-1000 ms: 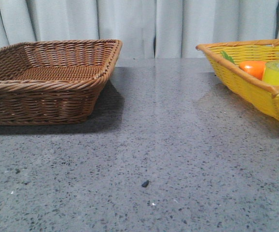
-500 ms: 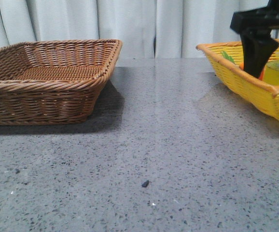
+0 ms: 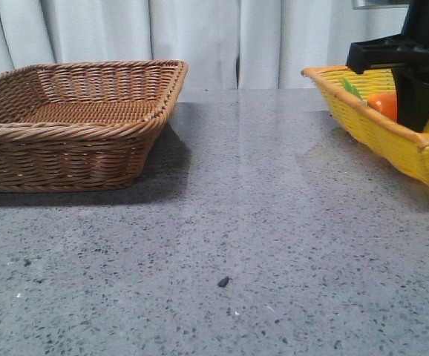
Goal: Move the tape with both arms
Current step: 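Lift the tape roll with the right gripper and carry it toward the table center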
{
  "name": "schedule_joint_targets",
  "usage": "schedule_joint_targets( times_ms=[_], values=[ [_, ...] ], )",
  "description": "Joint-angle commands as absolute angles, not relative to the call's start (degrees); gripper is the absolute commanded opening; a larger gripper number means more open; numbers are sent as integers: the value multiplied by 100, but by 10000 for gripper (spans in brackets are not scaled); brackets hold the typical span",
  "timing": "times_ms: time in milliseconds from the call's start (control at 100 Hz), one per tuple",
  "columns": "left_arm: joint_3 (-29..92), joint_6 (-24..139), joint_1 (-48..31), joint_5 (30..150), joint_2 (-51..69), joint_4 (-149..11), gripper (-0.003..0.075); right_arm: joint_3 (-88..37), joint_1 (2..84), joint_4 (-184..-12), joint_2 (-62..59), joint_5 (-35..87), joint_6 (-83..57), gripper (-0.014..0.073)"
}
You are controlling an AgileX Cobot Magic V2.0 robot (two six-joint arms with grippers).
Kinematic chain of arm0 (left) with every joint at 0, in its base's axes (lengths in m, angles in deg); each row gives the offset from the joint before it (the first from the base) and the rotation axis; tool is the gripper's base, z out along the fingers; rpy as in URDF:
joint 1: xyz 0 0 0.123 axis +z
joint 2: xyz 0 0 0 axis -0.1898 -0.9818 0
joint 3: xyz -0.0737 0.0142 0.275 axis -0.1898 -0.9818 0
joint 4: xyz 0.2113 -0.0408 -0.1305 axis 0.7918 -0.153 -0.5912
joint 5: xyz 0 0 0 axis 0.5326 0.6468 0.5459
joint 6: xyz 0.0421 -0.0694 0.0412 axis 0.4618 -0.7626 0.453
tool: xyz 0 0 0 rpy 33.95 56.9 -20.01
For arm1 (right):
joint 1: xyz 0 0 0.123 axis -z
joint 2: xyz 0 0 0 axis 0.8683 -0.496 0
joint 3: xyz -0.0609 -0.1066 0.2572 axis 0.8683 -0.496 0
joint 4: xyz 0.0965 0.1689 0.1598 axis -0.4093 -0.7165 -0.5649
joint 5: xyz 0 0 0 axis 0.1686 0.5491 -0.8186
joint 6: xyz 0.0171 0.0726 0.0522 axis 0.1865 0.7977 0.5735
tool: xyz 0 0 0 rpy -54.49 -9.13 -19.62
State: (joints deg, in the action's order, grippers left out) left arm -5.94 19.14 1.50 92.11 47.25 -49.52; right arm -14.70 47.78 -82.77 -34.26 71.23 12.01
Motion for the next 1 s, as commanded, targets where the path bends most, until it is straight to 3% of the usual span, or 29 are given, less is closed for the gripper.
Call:
schedule_joint_targets(
  times_ms=[0, 180, 420, 580, 800, 990],
  values=[
    [-387, 1853, 175, 8741, 4637, -5010, -21, -1274, 4785, -8171, -3229, 7003, 1148, -55],
    [-387, 1853, 175, 8728, 4637, -5010, -21, -832, 4797, -8170, -3181, 7315, 1148, -74],
    [-387, 1853, 175, 8728, 4637, -5010, -21, 684, 4639, -8170, -3067, 8393, 1148, -74],
    [-387, 1853, 175, 8728, 4637, -5010, -21, 1395, 3983, -8215, -3067, 8837, 1148, -74],
    [-387, 1853, 175, 8728, 4637, -5010, -21, 1433, 2741, -8238, -3278, 8573, 1148, -74],
    [-387, 1853, 175, 8718, 4637, -5010, -21, 1433, 2268, -8238, -3807, 8598, 1216, -74]
  ],
)
